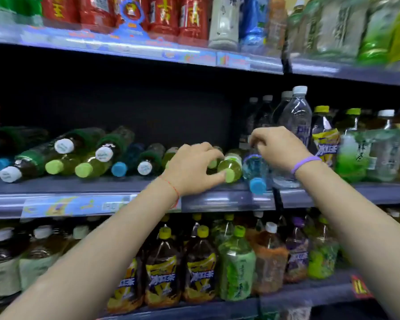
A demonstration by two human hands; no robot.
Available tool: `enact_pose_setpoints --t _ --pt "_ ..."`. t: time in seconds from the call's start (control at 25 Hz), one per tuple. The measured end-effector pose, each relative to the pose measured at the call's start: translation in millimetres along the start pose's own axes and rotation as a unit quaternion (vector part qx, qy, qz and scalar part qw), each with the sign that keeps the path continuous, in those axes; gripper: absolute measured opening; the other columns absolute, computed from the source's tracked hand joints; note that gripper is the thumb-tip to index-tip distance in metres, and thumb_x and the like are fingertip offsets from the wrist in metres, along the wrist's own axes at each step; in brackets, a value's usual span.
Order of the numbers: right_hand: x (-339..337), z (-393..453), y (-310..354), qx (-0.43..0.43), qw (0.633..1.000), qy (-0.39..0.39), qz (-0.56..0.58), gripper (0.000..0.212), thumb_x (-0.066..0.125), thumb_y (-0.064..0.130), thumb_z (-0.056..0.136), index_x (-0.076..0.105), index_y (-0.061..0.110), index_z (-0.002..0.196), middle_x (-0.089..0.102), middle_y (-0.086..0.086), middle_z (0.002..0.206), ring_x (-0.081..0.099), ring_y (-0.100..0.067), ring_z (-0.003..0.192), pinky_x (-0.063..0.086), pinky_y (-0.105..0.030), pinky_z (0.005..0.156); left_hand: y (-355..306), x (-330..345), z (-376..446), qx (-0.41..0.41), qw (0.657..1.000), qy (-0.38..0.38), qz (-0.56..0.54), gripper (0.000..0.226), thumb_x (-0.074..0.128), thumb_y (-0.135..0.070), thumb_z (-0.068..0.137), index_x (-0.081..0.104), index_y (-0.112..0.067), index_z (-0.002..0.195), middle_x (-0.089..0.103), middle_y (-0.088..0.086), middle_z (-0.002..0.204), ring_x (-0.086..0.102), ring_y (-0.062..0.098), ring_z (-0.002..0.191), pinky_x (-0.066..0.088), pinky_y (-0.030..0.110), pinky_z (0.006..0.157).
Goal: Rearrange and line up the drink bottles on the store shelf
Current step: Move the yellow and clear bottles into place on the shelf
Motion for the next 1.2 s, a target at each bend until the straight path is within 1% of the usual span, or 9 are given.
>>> enact_pose_setpoints --t 0.12,0.28,0.48,0.6,0.72,0.84,0.92,1.04,1.2 --pt "8.8 -9.1 -18.1 -0.071 0.993 0.092 -0.024 0.047 0.048 -0.006 0.083 0.069 0.029 0.108 0.057 0.0 0.1 0.06 -0.028 0.099 0.05 -0.036 0.083 -20.7 18.2 10.3 -0.046 0.998 0.019 0.026 0.046 0.056 -0.053 0.085 0.061 -0.025 0.121 0.065 0.0 0.101 0.064 0.025 0.093 0.044 0.033 0.072" --pt "35.4 -34.4 -23.2 -0.112 0.969 0.218 -0.031 0.067 0.052 -0.004 0.086 0.045 0.04 0.135 0.035 -0.001 0.126 0.054 -0.025 0.097 0.05 -0.032 0.074 -23.6 39.1 19.4 -0.149 0.983 0.086 0.063 0.051 0.061 -0.059 0.083 0.043 -0.022 0.113 0.055 -0.005 0.082 0.063 0.026 0.082 0.048 0.036 0.062" --pt "34.0 -43.9 -17.9 -0.201 0.962 0.089 -0.161 0.071 0.051 -0.001 0.084 0.035 0.039 0.14 0.034 0.001 0.142 0.04 -0.023 0.115 0.043 -0.033 0.084 -29.5 41.5 27.4 -0.216 0.972 0.074 0.054 0.044 0.068 -0.047 0.08 0.038 -0.021 0.1 0.053 -0.005 0.075 0.058 0.027 0.074 0.037 0.033 0.055" --pt "38.9 -44.2 -20.1 -0.252 0.954 0.079 -0.144 0.067 0.055 0.0 0.084 0.039 0.032 0.141 0.039 0.005 0.147 0.042 -0.023 0.122 0.042 -0.035 0.093 -26.4 41.4 21.6 -0.253 0.966 0.052 -0.008 0.042 0.071 -0.042 0.08 0.042 -0.019 0.1 0.048 -0.007 0.068 0.052 0.026 0.068 0.03 0.033 0.05" --pt "38.2 -42.2 -28.7 -0.199 0.975 0.087 0.048 0.057 0.066 0.007 0.084 0.047 0.023 0.135 0.05 0.005 0.137 0.047 -0.023 0.123 0.044 -0.039 0.1 -22.1 41.1 18.1 -0.241 0.97 0.007 -0.038 0.042 0.074 -0.034 0.078 0.046 -0.019 0.106 0.059 -0.003 0.084 0.057 0.027 0.083 0.039 0.035 0.06" --pt "18.9 -24.4 -37.4 -0.084 0.977 0.003 0.196 0.044 0.072 0.025 0.085 0.051 0.017 0.123 0.057 -0.001 0.12 0.055 -0.023 0.11 0.045 -0.036 0.09 -14.1 35.5 20.7 -0.229 0.969 -0.06 -0.075 0.042 0.076 -0.032 0.077 0.05 -0.019 0.107 0.063 0.002 0.097 0.058 0.026 0.09 0.042 0.035 0.071" --pt "6.7 -10.4 -37.8 -0.022 0.979 -0.04 0.2 0.042 0.069 0.034 0.088 0.052 0.014 0.121 0.061 -0.005 0.116 0.058 -0.024 0.105 0.046 -0.034 0.084 -6.6 27.3 21.7 -0.257 0.951 -0.122 -0.117 0.035 0.076 -0.033 0.08 0.054 -0.017 0.103 0.062 0.0 0.096 0.056 0.02 0.087 0.039 0.031 0.072" --pt "2.4 6.7 -29.6 0.045 0.992 -0.025 0.115 0.049 0.062 0.04 0.094 0.046 0.004 0.124 0.062 -0.013 0.113 0.061 -0.033 0.1 0.047 -0.037 0.073 11.0 17.9 22.5 -0.309 0.908 -0.196 -0.204 0.024 0.073 -0.032 0.085 0.059 -0.017 0.097 0.061 -0.004 0.092 0.057 0.019 0.086 0.044 0.029 0.073" --pt "8.6 30.4 -22.0 0.113 0.991 -0.016 0.075 0.042 0.055 0.035 0.099 0.042 0.0 0.118 0.061 -0.019 0.113 0.061 -0.04 0.103 0.038 -0.035 0.066 32.0 9.4 23.5 -0.319 0.879 -0.254 -0.245 0.016 0.067 -0.032 0.091 0.062 -0.019 0.1 0.061 -0.007 0.095 0.058 0.014 0.091 0.039 0.009 0.071"
Point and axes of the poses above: each hand's wrist, its own z-axis towards the middle knuckle, its own x-axis out of the palm, y = z × x, the point moved 6 cm from there along z, towards the middle knuckle
